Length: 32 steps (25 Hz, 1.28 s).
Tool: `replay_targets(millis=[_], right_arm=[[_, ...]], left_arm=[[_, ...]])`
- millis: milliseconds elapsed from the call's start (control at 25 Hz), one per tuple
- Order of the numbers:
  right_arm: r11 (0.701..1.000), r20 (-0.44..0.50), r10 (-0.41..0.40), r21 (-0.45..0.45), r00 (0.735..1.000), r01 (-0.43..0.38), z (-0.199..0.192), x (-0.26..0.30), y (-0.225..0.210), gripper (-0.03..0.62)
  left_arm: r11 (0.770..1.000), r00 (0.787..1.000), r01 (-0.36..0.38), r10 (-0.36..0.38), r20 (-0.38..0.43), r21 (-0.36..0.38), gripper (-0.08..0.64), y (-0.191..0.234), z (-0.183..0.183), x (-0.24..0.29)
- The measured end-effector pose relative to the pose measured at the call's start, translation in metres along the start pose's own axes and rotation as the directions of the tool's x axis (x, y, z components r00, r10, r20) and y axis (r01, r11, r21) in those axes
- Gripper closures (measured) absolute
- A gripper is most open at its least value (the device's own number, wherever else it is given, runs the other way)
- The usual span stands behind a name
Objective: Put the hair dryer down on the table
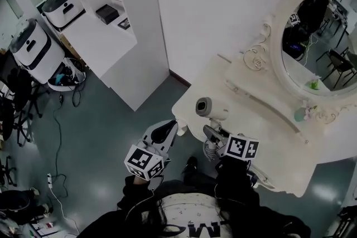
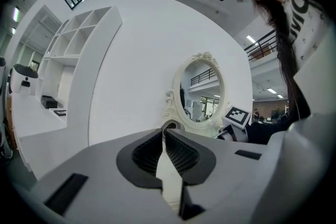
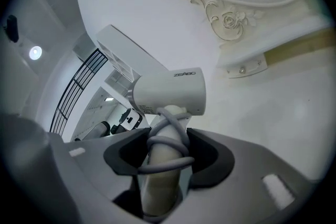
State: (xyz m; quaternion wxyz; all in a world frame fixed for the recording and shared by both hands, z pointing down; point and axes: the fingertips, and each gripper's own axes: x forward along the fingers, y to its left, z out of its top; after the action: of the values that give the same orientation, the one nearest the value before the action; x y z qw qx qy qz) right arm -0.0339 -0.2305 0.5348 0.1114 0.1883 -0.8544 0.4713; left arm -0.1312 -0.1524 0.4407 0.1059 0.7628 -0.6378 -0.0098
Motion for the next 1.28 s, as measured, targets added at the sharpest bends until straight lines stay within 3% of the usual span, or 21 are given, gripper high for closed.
replay_targets(millis=[720,1040,1280], right_arm=[[0.989,0.064,-0.139,0.066,0.988,0.134,0.029,-0.005,-0.059,0.364],[0.964,0.124,-0.252,0.122,0.96,0.237,0.04,0.0,-0.083,0.364],[0.933,0.116,-0.346,0.148,0.931,0.329,0.042,0.016,-0.102,0.364]], left_arm=[[0.989,0.988,0.148,-0.147,-0.047,0.014,0.558,-0.004,0.005,0.07],[0.961,0.96,0.275,-0.272,-0.069,0.028,0.558,0.005,0.013,0.093],[0.943,0.942,0.333,-0.331,-0.059,0.023,0.558,0.027,0.024,0.106]])
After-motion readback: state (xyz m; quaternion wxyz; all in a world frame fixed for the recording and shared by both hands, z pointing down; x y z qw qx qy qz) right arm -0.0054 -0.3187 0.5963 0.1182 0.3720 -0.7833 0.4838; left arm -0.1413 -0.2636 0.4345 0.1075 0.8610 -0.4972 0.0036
